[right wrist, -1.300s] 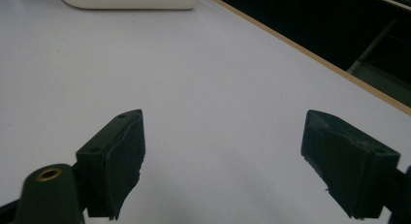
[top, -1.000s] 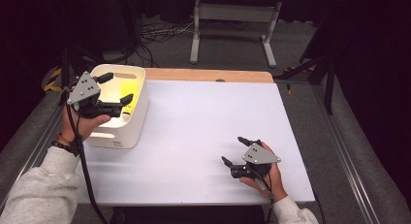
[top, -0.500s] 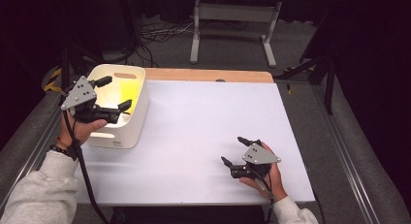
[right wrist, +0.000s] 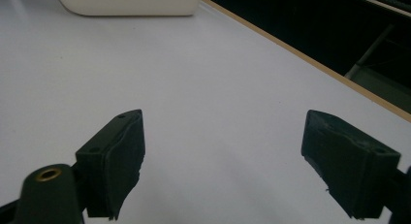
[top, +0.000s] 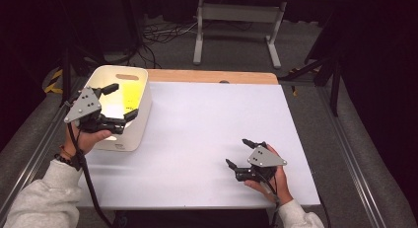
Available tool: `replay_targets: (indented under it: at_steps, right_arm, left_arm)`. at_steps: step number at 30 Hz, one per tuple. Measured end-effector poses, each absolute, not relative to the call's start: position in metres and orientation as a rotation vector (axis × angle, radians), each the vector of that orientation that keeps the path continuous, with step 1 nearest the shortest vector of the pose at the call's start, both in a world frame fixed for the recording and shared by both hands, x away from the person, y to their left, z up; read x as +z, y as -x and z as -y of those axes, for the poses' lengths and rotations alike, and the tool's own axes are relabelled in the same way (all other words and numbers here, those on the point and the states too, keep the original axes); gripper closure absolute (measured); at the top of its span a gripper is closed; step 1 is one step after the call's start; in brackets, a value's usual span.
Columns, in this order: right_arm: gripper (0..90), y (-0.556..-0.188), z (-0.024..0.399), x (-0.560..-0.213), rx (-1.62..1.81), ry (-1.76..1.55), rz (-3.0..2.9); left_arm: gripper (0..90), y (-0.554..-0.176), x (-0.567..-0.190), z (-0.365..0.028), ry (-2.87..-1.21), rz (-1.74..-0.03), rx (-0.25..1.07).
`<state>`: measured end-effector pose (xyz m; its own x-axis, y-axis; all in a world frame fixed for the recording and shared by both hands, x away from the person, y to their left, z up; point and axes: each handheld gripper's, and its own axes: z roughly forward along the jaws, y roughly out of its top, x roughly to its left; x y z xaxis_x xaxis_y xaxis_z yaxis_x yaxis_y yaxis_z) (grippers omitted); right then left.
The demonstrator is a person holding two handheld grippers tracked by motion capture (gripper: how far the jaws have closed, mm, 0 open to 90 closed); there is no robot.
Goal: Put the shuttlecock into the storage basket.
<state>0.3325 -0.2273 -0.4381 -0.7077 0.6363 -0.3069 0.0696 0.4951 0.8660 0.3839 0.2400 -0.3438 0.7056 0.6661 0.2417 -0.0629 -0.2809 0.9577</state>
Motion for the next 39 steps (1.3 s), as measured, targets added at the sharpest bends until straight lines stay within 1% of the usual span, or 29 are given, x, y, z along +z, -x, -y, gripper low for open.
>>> replay_targets:
  at_steps: [19,39]
  right_arm:
    - [16.4,-0.331,0.224,-0.437,1.195,-0.565,-2.133]
    - [16.4,-0.327,0.221,-0.436,1.203,-0.545,-2.136]
  left_arm:
    - [8.5,-0.365,-0.353,-0.223,-1.730,-0.418,0.764]
    - [8.8,-0.356,-0.362,-0.205,-1.755,-0.348,0.759]
